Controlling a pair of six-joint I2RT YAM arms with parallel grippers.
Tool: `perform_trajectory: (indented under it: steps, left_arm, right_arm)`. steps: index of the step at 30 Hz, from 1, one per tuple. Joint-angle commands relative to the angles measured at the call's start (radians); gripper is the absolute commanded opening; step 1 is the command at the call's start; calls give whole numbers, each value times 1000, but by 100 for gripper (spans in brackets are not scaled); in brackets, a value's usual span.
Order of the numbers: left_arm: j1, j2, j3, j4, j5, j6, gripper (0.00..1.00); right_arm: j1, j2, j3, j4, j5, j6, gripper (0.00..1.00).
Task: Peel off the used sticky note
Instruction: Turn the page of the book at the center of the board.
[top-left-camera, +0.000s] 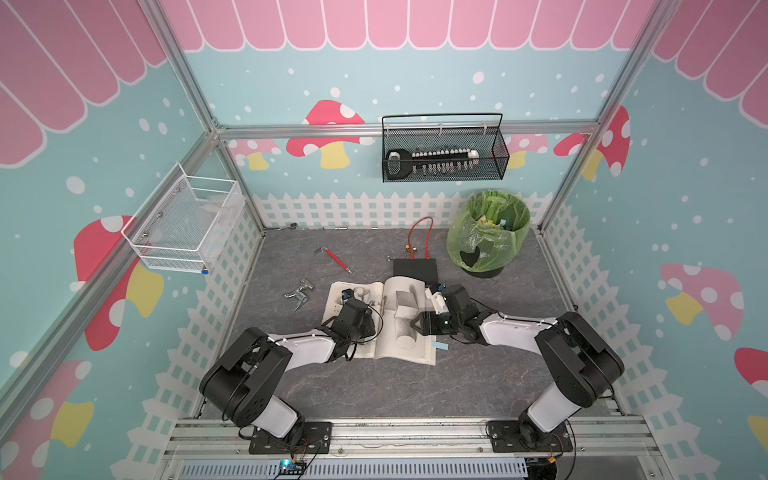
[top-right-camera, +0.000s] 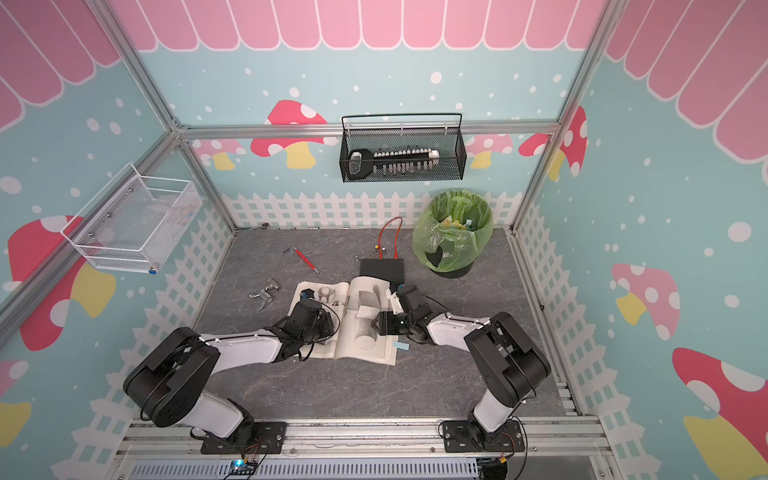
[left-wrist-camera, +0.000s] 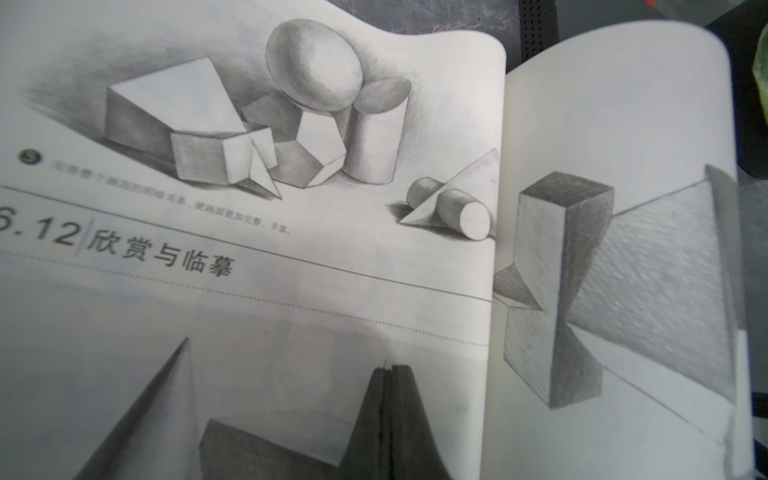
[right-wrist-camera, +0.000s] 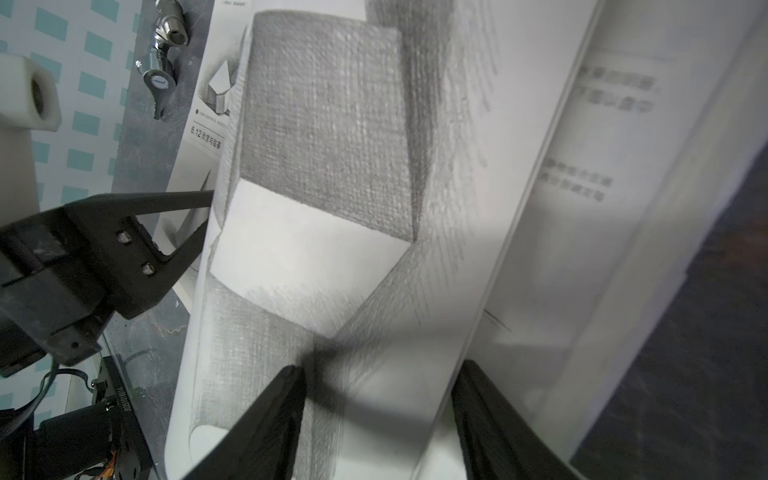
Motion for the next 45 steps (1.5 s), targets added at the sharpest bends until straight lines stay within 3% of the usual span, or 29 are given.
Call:
perform_trajectory:
  steps: [1,9,15,26,33,42,45]
  left_arm:
    - [-16,30,-10,-90,52,6,6]
    - [-15,9,13,-111,38,22,6]
    - [-2,-40,93,-205,-33,74,6]
    - [57,-139,377,-498,-409,164,7]
    - [75,-216,476,-575,-518,103,9]
    - [75,-221,495,-579,-500,94,9]
    - [75,-245,492,-580,-511,101,9]
  right_arm:
    - [31,36,69,26,-24,2,62]
    - [76,116,189,27,-53,-4,62]
    - [94,162,255,48,-91,-2,62]
    - [108,229,390,66,-158,-12,63]
    - [133,349,485,88,-204,-3,63]
    - [184,499,668,143,-328,42,79]
    - [188,516,688,159,-336,56,91]
